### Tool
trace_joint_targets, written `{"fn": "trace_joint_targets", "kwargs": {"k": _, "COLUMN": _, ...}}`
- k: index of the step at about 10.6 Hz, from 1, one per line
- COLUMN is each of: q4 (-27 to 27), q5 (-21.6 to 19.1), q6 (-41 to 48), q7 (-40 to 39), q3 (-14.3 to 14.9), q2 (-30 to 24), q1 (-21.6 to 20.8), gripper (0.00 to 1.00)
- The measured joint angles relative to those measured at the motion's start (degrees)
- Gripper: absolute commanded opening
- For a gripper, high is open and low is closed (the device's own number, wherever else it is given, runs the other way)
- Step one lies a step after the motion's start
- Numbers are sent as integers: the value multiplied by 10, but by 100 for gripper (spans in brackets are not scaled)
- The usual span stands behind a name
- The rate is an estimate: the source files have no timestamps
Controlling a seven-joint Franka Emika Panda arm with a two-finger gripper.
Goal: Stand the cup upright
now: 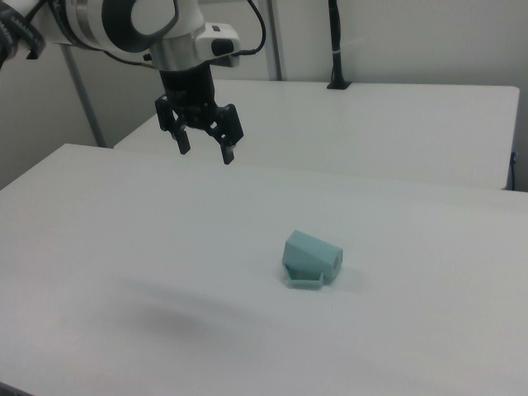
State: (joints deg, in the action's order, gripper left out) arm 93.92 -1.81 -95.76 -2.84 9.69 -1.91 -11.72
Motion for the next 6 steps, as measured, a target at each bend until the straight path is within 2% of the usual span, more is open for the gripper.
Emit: {"fn": "trace_joint_targets", "kwargs": {"k": 6, "q4": -1, "q5": 4, "q6": 1, "q7": -27, "q3": 1, "q2": -17, "q1": -3, "gripper": 100}}
